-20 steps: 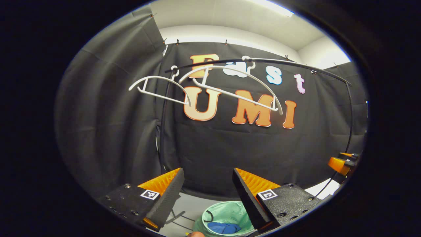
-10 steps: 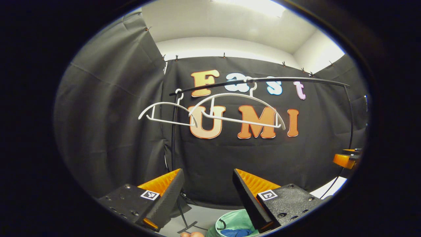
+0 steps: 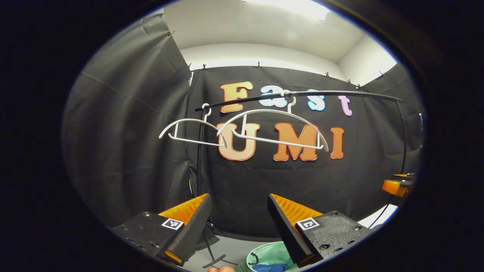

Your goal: Grasp the clothes on the hanger with both hands and then place them into the laundry hamper below.

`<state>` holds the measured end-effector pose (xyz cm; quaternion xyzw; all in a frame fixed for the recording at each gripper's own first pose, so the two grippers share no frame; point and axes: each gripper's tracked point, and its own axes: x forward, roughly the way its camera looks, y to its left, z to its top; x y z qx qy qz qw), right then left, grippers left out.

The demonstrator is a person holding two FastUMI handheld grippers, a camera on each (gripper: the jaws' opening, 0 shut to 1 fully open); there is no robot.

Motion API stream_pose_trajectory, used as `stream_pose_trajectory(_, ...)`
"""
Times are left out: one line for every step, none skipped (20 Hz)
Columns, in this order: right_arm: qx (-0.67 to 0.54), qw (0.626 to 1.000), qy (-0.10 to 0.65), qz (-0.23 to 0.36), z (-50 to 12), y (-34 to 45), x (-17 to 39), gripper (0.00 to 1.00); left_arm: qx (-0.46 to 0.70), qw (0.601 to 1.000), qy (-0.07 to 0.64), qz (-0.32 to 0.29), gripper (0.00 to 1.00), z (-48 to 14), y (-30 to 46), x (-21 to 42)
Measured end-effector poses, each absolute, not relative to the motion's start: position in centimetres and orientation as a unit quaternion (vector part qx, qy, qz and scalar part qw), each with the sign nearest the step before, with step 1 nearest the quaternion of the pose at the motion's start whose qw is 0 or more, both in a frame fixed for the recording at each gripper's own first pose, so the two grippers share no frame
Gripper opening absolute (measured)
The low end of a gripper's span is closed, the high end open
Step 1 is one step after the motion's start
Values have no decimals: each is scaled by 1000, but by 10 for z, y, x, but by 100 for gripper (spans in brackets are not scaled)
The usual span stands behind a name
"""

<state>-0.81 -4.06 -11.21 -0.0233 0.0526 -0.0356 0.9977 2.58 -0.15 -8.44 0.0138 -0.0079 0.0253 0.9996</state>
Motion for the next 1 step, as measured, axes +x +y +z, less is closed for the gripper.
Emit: stream_pose_trajectory(-24, 998, 52, -36, -112, -40, -7, 89, 14, 1000, -8, 24, 94, -84, -2, 26)
